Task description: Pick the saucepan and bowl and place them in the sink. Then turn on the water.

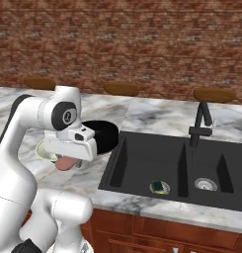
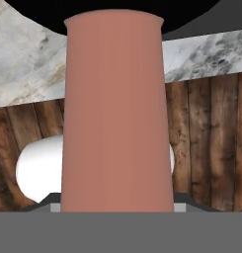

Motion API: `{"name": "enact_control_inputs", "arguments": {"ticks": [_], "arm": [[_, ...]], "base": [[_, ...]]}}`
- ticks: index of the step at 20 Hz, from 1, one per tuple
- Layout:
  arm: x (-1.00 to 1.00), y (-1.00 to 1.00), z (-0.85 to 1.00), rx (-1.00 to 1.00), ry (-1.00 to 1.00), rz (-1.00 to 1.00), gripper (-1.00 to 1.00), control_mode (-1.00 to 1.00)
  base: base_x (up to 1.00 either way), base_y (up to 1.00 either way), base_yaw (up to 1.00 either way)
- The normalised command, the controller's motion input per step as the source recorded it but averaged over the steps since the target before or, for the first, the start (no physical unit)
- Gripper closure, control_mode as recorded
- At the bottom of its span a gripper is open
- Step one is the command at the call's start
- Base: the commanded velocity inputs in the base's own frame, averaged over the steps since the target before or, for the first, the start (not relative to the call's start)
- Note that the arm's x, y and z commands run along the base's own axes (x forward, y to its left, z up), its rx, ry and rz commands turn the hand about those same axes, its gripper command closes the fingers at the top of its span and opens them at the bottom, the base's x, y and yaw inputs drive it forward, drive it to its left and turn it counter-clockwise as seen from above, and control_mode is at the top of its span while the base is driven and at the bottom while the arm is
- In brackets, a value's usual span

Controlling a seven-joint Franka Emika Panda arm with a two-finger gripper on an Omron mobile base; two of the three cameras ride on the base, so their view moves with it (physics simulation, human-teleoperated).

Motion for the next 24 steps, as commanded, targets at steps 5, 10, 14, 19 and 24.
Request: {"name": "enact_control_inputs", "arguments": {"ticks": [5,10,14,19,24], "arm": [[0.00,0.00,0.00,0.00,0.00,0.00,1.00,1.00],[0.00,0.00,0.00,0.00,0.00,0.00,1.00,1.00],[0.24,0.00,-0.01,0.00,0.00,0.00,1.00,-1.00],[0.58,-0.19,-0.10,0.00,0.00,-0.01,1.00,-1.00],[0.64,-0.35,-0.16,0.00,0.00,-0.08,1.00,-1.00]], "base": [[0.00,0.00,0.00],[0.00,0.00,0.00],[0.00,0.00,0.00],[0.00,0.00,0.00],[0.00,0.00,0.00]]}}
